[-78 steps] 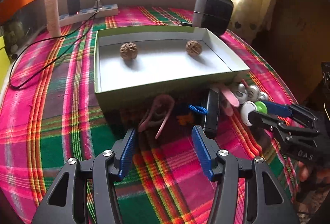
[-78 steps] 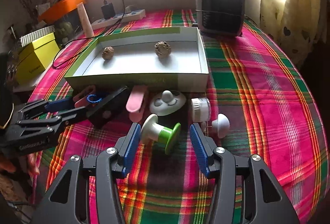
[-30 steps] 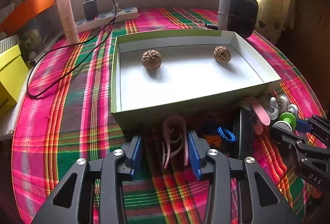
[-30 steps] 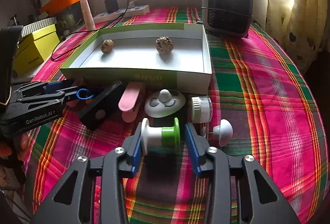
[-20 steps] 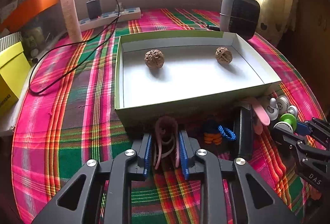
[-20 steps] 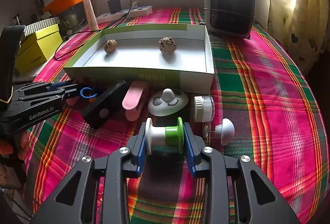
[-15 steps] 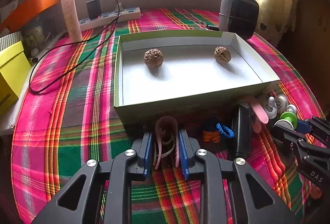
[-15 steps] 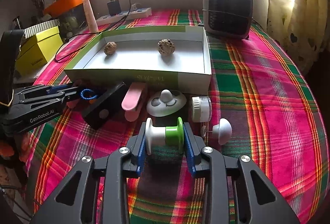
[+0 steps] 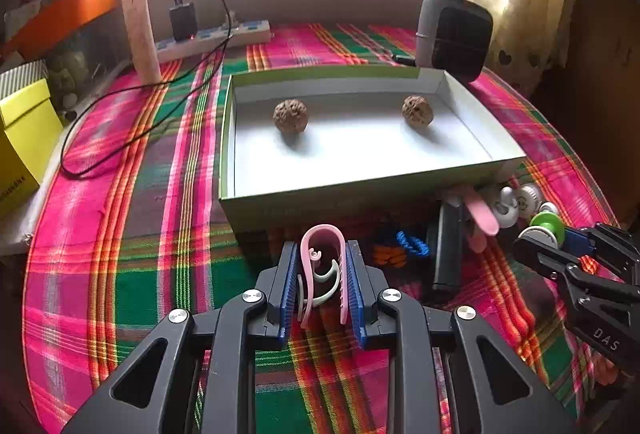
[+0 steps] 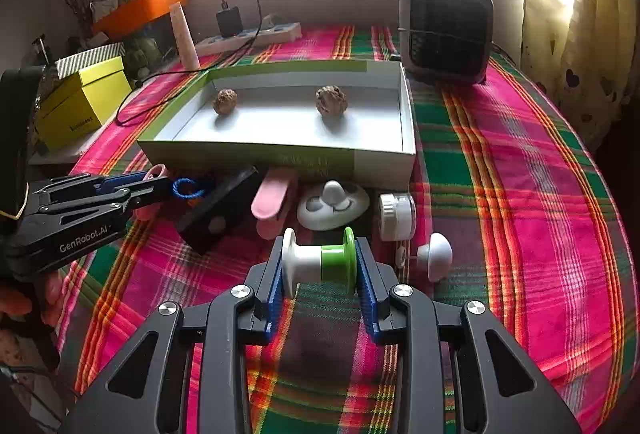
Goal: Organize objects
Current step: 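Grasp the green-and-white spool with the right gripper while the left gripper grasps the pink clip, then place the spool in the white tray with the right gripper while the left gripper places the pink clip there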
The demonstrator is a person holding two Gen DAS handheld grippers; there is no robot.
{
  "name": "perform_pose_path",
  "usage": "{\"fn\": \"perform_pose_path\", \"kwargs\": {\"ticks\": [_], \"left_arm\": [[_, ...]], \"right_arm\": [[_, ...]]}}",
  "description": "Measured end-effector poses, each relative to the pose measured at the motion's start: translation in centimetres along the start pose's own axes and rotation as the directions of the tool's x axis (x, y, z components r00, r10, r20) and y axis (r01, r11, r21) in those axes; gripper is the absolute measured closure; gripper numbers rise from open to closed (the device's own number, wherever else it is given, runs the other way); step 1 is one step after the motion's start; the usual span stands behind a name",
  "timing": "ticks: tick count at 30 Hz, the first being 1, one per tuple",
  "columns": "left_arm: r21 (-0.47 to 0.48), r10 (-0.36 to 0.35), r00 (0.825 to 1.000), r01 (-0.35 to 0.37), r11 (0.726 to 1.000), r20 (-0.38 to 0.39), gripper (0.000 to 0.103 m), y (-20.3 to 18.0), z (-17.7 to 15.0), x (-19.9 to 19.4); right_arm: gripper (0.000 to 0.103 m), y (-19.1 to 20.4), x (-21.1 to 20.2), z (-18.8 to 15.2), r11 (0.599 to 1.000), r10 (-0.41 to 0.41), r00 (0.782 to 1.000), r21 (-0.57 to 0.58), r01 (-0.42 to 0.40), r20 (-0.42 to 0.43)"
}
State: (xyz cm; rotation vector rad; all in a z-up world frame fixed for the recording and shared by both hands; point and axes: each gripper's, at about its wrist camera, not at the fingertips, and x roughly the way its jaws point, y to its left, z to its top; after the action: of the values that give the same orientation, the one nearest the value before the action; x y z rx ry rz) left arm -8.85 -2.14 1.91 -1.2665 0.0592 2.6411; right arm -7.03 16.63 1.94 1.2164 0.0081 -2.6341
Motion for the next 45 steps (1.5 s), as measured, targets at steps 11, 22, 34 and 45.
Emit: {"fn": "perform_pose_path", "kwargs": {"ticks": [11,22,34,45], "left_arm": [[0.014,-0.015,0.999,0.015,1.0,0.029,0.081,-1.1,0.9,-1.4],[0.016,-0.024,0.999,0.024,1.0,0.047,0.081,-1.4,2.8,-1.6],[0.011,-0.036,0.998,0.035,0.999,0.054,0.081,-1.6,6.0,0.4],[0.002,-0.03,0.999,0.03,1.0,0.045,0.081,-1.4,8.8,3.1]], "right_arm": [[0.07,0.1,-1.0,1.1,1.0,0.015,0.999,-0.009,-0.014,0.031],[0.07,0.3,-1.3,2.9,0.999,0.03,0.998,-0.028,-0.028,0.054],[0.07,-0.9,0.1,7.4,0.999,0.02,0.996,-0.037,-0.017,0.086],[0.07,-2.4,4.1,11.2,0.999,-0.014,0.998,-0.037,0.016,0.061]]}}
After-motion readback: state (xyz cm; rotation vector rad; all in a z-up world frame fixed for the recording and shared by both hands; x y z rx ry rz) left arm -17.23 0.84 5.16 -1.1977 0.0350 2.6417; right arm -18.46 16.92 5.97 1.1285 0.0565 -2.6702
